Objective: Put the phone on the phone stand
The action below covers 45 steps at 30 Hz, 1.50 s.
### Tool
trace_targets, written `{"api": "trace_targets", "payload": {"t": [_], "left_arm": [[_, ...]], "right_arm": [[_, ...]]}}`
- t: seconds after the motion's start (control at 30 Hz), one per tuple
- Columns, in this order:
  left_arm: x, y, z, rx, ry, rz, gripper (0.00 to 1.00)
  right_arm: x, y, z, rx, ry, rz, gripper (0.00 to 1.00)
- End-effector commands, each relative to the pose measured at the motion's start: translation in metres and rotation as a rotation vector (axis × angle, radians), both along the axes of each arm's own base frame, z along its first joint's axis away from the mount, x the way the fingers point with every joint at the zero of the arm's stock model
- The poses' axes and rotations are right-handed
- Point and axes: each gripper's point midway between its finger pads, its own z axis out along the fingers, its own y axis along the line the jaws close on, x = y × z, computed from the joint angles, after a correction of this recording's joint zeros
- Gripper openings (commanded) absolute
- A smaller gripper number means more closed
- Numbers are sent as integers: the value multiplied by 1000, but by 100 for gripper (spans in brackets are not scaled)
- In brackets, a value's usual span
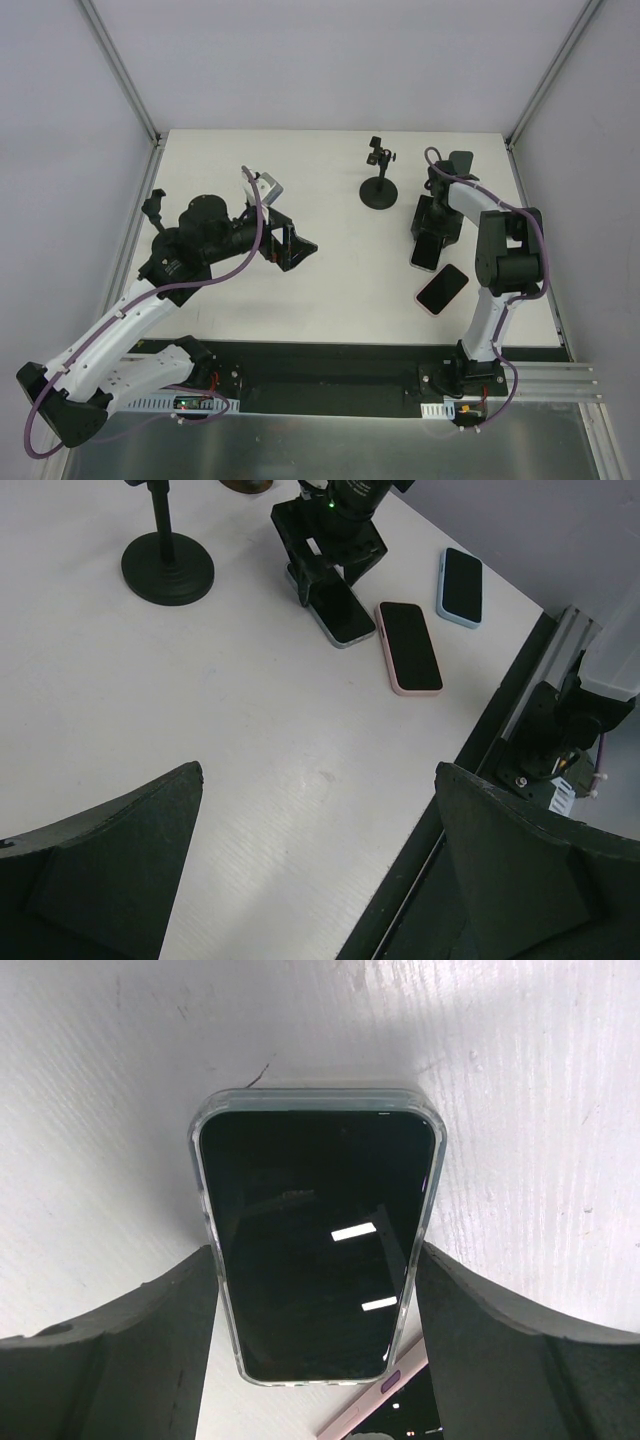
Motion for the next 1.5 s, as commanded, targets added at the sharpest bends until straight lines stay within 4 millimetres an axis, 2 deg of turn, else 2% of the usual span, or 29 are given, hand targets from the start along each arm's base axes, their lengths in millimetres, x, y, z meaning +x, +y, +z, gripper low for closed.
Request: {"api": "trace_targets", "payload": {"t": [0.0,0.13,0.33,0.97,1.3,1.47], "left_arm": [[-6,-1,29,-54,-56,-25,99],[-5,-2,29,-52,-56,-25,99],[-3,-3,25,-46,-45,-25,99],[4,-10,9,-18,2,-30,99],[11,-11,-2,9,14,-10,99],[13,-13,-8,20,30,-12,99]], "right_arm": [[-17,11,-9,18,48,63,24],[-12,14,-4,5,-11,81,18],[-3,12,15,-23,-115,86,1],[34,15,86,-3,-517,134,1],[44,7,131,-43,-730,130,1],[60,-3,160,-97,-822,118,1]]}}
